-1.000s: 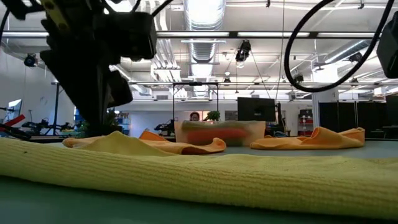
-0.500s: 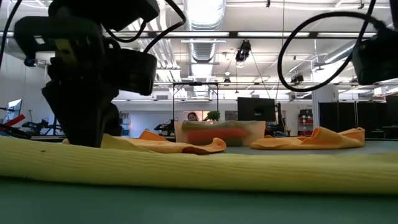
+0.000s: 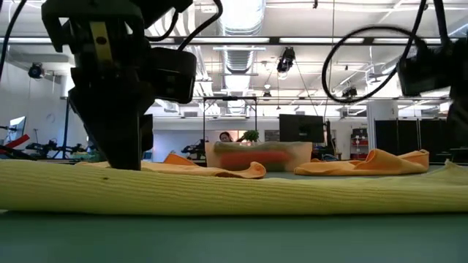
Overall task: Fold microfiber towels
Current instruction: Fold the yellow microfiber towel
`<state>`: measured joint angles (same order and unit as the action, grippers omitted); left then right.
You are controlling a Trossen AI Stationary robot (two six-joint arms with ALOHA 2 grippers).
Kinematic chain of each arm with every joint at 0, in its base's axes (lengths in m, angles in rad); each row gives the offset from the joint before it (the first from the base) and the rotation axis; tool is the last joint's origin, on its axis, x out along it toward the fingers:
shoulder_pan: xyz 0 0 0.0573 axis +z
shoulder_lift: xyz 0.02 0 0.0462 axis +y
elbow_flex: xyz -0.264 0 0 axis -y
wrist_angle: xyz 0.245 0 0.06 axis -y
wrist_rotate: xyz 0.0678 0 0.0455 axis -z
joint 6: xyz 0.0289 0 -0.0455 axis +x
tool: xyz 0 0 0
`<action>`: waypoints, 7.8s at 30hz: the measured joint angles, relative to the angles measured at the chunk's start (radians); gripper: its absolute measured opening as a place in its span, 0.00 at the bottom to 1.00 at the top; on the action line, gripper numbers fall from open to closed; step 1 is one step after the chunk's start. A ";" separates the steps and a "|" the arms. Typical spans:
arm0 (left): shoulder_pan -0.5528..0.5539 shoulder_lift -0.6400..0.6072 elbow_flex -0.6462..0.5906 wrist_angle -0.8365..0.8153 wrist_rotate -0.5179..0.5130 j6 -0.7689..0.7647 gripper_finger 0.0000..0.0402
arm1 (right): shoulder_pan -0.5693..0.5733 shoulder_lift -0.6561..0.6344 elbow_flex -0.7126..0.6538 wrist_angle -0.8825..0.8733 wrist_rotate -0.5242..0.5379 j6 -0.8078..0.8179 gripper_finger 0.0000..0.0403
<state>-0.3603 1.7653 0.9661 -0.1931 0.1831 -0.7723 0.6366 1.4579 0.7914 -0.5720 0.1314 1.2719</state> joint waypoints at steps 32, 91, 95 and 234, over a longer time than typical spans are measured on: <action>-0.003 -0.088 -0.011 -0.077 0.016 0.036 0.33 | 0.041 -0.119 0.015 0.105 0.044 0.066 0.02; 0.003 -0.302 -0.017 -0.309 -0.320 0.131 0.02 | -0.173 0.315 0.482 0.159 0.134 -0.450 0.02; 0.005 -0.345 -0.023 -0.335 -0.351 0.124 0.02 | -0.176 0.406 0.535 0.157 0.084 -0.474 0.02; 0.267 0.391 0.458 0.316 -0.013 -0.432 0.36 | 0.582 -0.404 -0.264 -0.082 0.567 0.956 0.10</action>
<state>-0.0934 2.1562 1.4239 0.1230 0.1702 -1.2044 1.2190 1.0534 0.5271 -0.6544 0.6987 2.2276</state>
